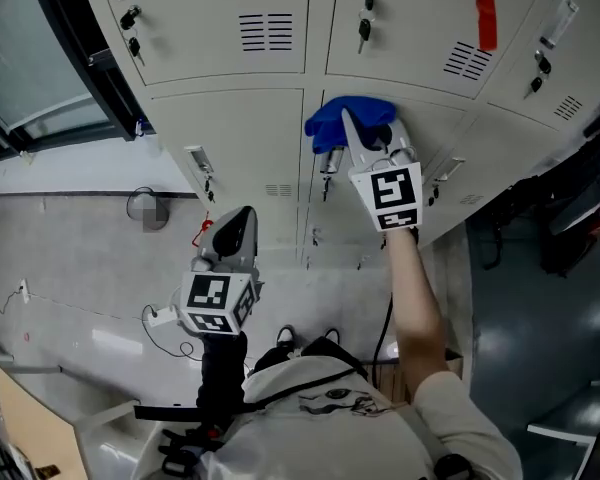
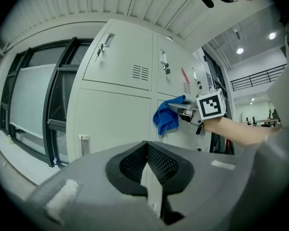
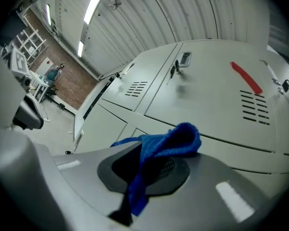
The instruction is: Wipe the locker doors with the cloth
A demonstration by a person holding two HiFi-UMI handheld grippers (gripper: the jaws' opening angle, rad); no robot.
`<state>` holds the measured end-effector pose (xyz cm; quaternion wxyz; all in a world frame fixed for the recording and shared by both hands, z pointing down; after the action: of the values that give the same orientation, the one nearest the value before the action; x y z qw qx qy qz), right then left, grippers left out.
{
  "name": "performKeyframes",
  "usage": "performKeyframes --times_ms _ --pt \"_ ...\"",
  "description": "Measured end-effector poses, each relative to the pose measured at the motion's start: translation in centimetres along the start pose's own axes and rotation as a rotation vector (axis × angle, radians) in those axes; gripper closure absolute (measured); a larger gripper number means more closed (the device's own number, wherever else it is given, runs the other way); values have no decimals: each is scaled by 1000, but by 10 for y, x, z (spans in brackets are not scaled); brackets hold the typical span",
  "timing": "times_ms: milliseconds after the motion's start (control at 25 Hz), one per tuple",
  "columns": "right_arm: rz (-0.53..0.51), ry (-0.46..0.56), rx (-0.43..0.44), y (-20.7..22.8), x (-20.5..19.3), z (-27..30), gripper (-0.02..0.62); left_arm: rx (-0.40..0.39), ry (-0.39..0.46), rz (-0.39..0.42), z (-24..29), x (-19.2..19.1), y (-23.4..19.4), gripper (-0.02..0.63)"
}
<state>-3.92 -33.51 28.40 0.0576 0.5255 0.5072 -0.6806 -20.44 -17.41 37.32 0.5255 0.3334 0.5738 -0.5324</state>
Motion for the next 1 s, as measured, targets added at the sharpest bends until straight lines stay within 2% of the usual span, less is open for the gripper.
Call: performKeyframes --times_ms 240,600,760,880,1000 --pt "-39 -16 -66 50 -37 -39 571 0 7 23 30 8 20 607" --pt "-61 -115 -227 124 -85 -96 571 -59 11 46 68 13 48 607" --pt "-52 -150 -274 135 -94 -106 571 -71 22 46 75 18 51 607" --pt "0 -128 -300 133 -89 -113 571 -71 33 49 76 22 48 607" --pt "46 -58 -253 109 -67 -110 571 -56 45 49 74 26 42 607"
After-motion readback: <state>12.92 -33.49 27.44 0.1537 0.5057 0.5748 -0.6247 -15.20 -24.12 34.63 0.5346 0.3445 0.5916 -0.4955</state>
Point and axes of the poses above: the fingertips, and each gripper's own axes: z forward along the fingers, y to its right, x out of its top, the point moved 4 cm from there along -z, backward along the fingers, and after that the axes turned 11 degrees about -z, right-handed, at the moved point
